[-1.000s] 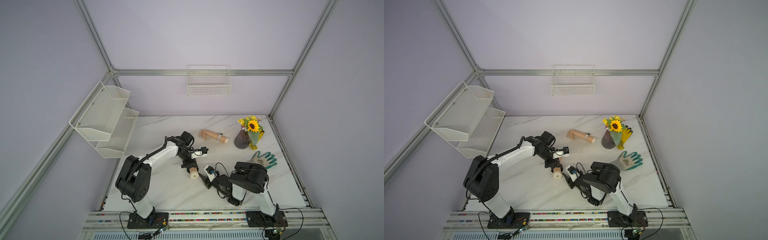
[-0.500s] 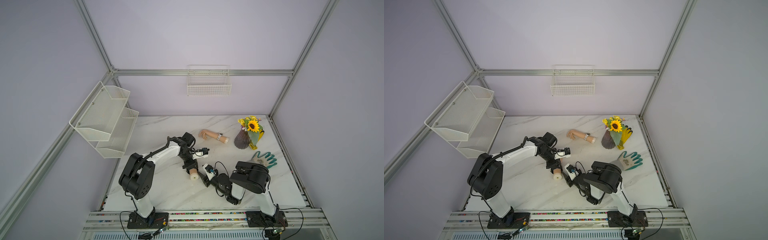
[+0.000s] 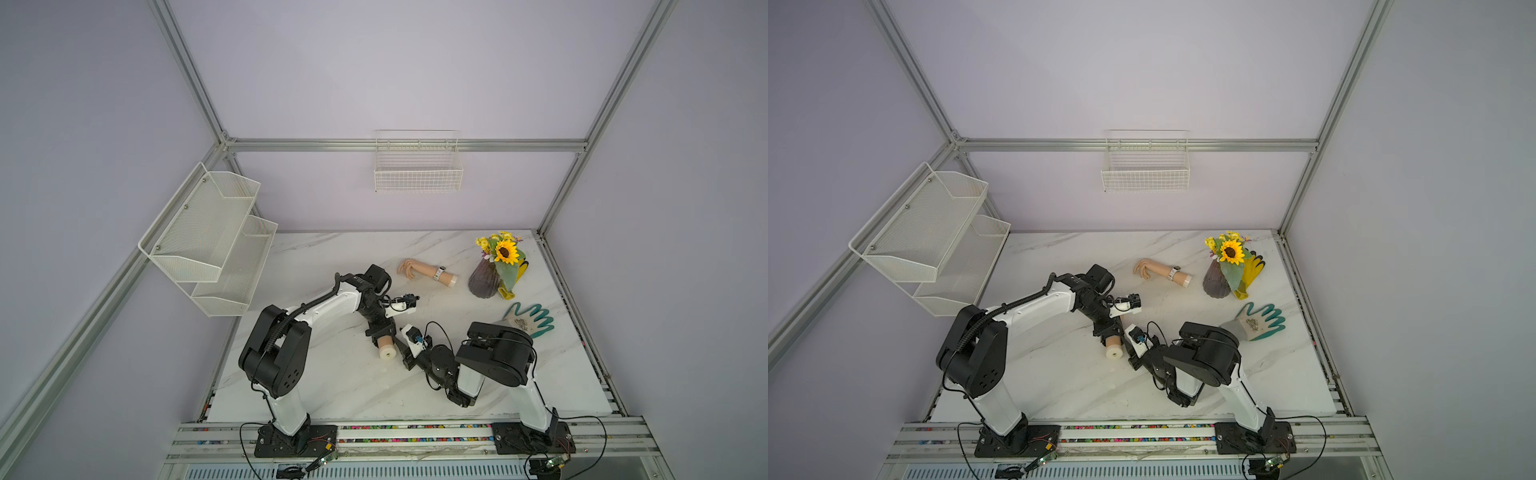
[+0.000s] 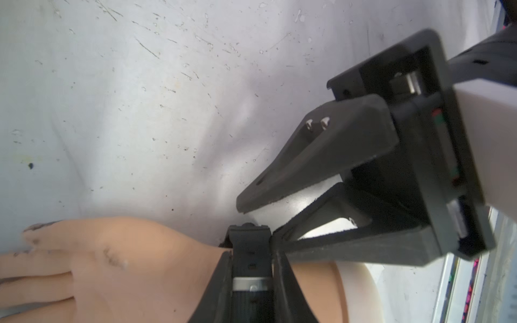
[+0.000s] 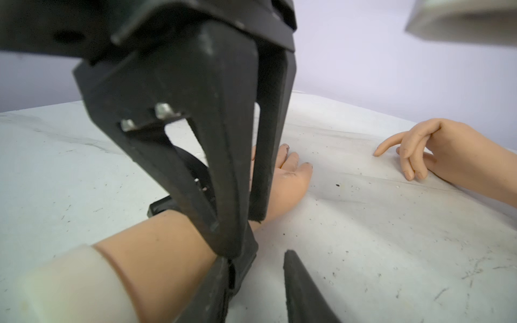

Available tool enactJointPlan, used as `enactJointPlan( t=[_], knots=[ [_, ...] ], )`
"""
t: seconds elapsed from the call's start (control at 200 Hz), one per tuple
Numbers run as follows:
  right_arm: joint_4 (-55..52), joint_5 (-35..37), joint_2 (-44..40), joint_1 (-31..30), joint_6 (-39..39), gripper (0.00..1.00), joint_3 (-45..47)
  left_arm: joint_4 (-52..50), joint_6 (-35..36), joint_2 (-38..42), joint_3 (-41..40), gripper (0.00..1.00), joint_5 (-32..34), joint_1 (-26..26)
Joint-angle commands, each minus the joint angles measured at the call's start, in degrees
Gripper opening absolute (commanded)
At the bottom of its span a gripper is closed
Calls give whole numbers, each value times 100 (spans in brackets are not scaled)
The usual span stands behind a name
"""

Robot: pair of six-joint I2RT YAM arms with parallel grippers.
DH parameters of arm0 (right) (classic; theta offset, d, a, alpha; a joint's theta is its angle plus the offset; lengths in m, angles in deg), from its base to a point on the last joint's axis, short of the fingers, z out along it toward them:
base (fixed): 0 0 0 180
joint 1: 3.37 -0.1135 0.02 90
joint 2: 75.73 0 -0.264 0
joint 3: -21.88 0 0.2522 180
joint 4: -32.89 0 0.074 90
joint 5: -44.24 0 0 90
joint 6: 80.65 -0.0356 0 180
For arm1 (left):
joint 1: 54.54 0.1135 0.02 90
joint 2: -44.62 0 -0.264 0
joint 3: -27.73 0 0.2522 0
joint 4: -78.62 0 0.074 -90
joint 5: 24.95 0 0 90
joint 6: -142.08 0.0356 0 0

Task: Take off the watch
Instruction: Take off the watch from the hand.

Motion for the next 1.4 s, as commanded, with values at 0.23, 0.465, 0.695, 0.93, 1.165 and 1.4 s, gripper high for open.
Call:
enactJointPlan(
  t=[0.23, 0.465, 0.695, 0.93, 1.165, 1.4],
  knots=[
    [2413, 1108, 411, -174, 229, 17, -319, 97, -322, -33, 101, 9, -386, -38],
    [2398, 1084, 411, -174, 110, 0, -319, 224, -478, 110, -48, 9, -397, -42],
    [2395, 1224, 382, -173, -95, 0, -266, 167, -812, 241, -131, 49, -265, -74],
    [2158, 1236, 256, -174, -99, 0, -292, 129, -1634, 178, -26, 56, 428, -267],
    [2088, 1218, 180, -170, -111, 0, -287, 170, -1697, 46, -112, 41, 1286, -488],
    [1938, 1330, 97, -172, -113, 0, -299, 92, -1585, 135, -156, 28, 1913, -544]
  ],
)
